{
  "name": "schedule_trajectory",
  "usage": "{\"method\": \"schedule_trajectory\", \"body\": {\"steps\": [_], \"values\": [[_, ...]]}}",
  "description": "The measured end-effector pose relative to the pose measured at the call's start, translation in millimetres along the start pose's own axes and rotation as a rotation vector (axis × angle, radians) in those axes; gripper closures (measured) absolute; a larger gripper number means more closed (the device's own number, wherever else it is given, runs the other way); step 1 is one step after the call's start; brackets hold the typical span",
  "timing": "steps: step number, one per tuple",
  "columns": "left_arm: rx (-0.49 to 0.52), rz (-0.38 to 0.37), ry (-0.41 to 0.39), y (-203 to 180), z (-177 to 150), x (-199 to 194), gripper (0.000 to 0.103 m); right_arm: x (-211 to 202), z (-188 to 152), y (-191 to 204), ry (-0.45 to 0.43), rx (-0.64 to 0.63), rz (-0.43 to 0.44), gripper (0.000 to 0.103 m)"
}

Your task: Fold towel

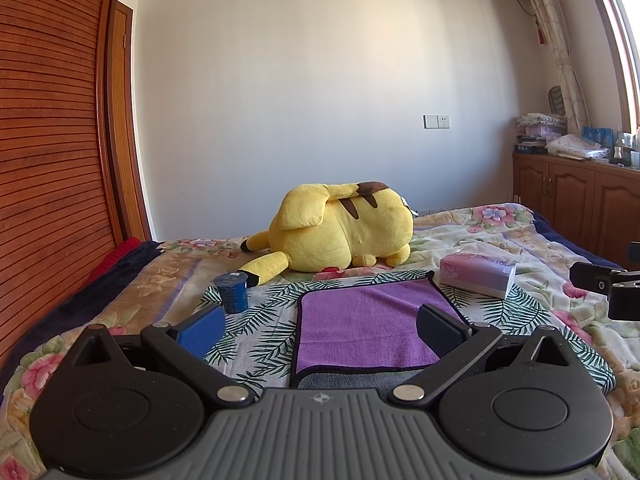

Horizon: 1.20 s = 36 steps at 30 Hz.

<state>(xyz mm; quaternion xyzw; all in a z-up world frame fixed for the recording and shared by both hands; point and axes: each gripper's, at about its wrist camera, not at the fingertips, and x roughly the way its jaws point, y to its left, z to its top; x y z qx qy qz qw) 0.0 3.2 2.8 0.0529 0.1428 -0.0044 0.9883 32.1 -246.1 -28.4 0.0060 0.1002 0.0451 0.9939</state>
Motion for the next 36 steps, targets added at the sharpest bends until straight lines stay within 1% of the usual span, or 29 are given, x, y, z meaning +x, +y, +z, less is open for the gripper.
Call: {"method": "schedule_trajectory", "body": {"steps": [24, 29, 36], "values": [[0.002, 0.000, 0.002, 3.4, -1.7, 2.4, 0.016, -0.6, -0.8, 0.4, -0.002, 0.003, 0.000, 0.000], [0.007, -0.003, 0.013, 7.1, -5.4, 4.1, 0.016, -0.8, -1.5, 0.7, 0.001, 0.002, 0.002, 0.000], [0.026, -0.008, 0.040, 1.1, -6.0, 5.1, 0.016, 1.2, -2.9, 1.4, 0.020, 0.013, 0.007, 0.000]]}}
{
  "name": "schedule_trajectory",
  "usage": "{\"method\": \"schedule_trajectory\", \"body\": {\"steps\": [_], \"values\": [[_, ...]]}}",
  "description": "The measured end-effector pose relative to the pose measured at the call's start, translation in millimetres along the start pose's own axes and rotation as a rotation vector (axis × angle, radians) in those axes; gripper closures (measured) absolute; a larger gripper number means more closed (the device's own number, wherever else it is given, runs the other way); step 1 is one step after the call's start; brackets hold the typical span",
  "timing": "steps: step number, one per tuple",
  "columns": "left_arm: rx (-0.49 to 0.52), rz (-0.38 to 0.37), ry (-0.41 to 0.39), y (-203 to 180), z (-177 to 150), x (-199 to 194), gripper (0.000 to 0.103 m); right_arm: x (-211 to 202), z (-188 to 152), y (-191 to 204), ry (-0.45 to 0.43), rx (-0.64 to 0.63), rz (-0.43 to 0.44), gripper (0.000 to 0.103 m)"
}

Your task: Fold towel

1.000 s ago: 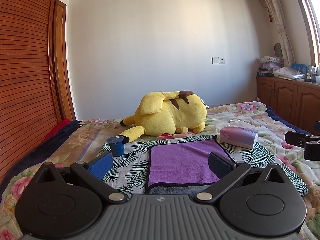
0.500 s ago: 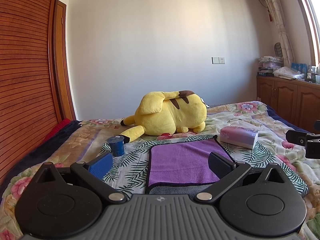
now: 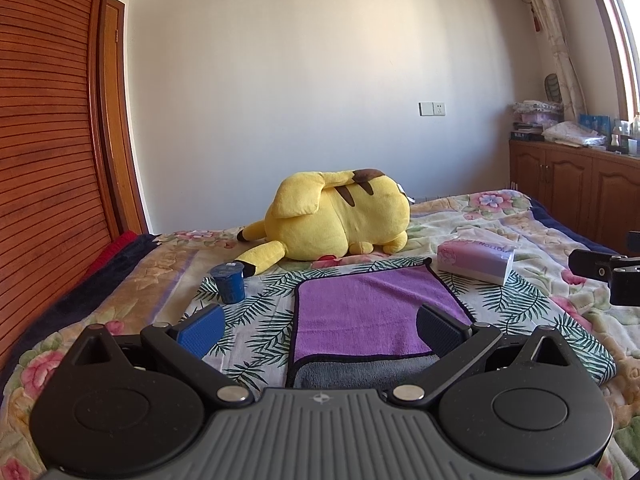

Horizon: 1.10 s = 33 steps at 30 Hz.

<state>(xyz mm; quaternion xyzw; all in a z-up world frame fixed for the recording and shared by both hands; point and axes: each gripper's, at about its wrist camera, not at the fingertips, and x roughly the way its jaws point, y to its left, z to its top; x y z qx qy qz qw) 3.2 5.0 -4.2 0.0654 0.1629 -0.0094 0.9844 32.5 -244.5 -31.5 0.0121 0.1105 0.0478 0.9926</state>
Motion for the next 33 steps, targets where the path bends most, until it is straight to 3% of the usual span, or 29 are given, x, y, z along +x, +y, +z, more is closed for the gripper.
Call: {"method": "schedule_trajectory", "body": {"steps": [33], "values": [[0.065, -0.075, 0.183, -12, -11, 30, 0.018, 35, 1, 8, 0.137, -0.064, 0.046, 0.001]]}}
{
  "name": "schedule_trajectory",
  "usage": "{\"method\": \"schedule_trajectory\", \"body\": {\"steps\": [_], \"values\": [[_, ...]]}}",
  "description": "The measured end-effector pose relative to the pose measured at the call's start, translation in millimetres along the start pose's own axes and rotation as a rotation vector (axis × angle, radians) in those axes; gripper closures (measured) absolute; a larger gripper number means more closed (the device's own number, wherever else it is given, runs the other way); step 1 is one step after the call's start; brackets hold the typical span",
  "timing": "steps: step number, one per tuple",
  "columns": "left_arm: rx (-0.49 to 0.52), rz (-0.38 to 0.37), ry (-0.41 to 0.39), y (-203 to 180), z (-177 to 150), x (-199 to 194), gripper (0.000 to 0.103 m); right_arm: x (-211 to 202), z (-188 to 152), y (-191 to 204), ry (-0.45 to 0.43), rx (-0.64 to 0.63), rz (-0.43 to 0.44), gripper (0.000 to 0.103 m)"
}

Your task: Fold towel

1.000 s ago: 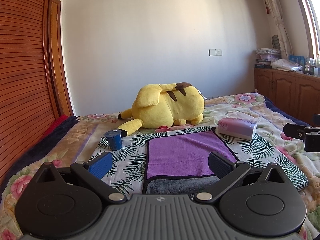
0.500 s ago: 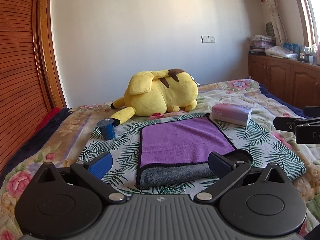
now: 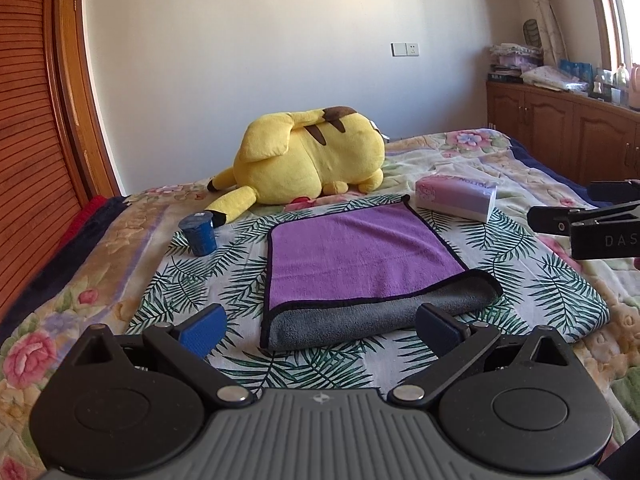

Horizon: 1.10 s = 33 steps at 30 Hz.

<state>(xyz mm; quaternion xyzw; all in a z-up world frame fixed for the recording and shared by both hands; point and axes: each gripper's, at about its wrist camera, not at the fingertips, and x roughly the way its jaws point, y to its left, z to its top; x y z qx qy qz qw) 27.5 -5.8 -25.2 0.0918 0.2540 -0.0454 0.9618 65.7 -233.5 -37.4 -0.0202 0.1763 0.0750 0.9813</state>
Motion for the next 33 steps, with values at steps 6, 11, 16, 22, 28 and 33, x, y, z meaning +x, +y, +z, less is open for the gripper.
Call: {"method": "schedule_trajectory", "body": {"steps": [6, 11, 16, 22, 28, 33], "values": [[-0.009, -0.012, 0.012, 9, 5, 8, 0.023, 10, 3, -2, 0.030, -0.003, 0.038, 0.008], [-0.018, -0.017, 0.017, 17, 11, 14, 0.027, 20, 2, -2, 0.057, -0.017, 0.055, 0.011], [-0.015, -0.031, 0.030, 21, 18, 22, 0.031, 30, 2, -2, 0.091, -0.025, 0.089, 0.015], [-0.005, -0.043, 0.053, 25, 24, 37, 0.038, 46, 1, -3, 0.130, -0.031, 0.118, 0.021], [0.004, -0.040, 0.087, 33, 27, 57, 0.041, 64, -1, -6, 0.167, -0.041, 0.124, 0.027], [0.001, -0.030, 0.104, 42, 29, 72, 0.042, 76, -5, -9, 0.198, -0.030, 0.139, 0.032]]}}
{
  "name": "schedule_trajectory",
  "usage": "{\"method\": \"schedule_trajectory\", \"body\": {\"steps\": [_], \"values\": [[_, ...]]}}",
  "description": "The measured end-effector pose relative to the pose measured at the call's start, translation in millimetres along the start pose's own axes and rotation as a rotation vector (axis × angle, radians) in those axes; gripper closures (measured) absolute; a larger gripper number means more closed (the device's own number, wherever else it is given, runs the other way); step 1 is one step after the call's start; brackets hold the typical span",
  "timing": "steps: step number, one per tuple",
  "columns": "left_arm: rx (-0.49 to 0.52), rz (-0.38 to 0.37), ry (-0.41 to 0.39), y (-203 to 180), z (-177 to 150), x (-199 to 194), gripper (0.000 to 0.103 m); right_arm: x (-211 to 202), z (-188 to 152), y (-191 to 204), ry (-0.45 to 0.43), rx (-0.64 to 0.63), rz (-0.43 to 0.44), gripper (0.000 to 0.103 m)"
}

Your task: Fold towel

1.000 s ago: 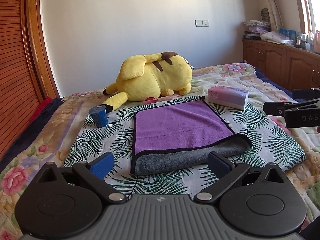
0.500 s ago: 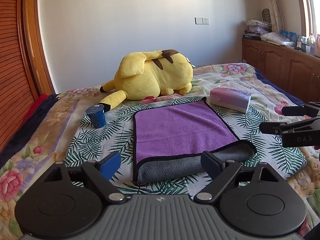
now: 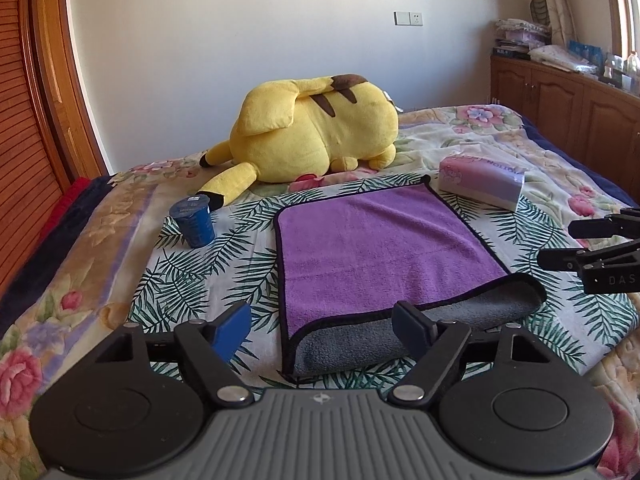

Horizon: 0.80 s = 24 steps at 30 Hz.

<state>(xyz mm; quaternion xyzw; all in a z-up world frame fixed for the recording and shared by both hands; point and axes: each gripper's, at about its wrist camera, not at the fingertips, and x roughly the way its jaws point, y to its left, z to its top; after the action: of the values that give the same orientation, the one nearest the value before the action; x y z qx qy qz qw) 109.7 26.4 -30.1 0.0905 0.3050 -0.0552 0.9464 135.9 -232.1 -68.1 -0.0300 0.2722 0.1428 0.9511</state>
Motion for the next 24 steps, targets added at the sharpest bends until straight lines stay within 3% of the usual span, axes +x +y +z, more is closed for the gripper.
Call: {"method": "schedule_trajectory", "body": {"steps": [20, 24], "values": [[-0.001, 0.005, 0.073, 26, 2, 56, 0.047, 36, -1, -9, 0.083, -0.002, 0.048, 0.037], [-0.008, -0.002, 0.091, 31, 0, 68, 0.053, 44, -2, -11, 0.109, -0.001, 0.058, 0.040]]}}
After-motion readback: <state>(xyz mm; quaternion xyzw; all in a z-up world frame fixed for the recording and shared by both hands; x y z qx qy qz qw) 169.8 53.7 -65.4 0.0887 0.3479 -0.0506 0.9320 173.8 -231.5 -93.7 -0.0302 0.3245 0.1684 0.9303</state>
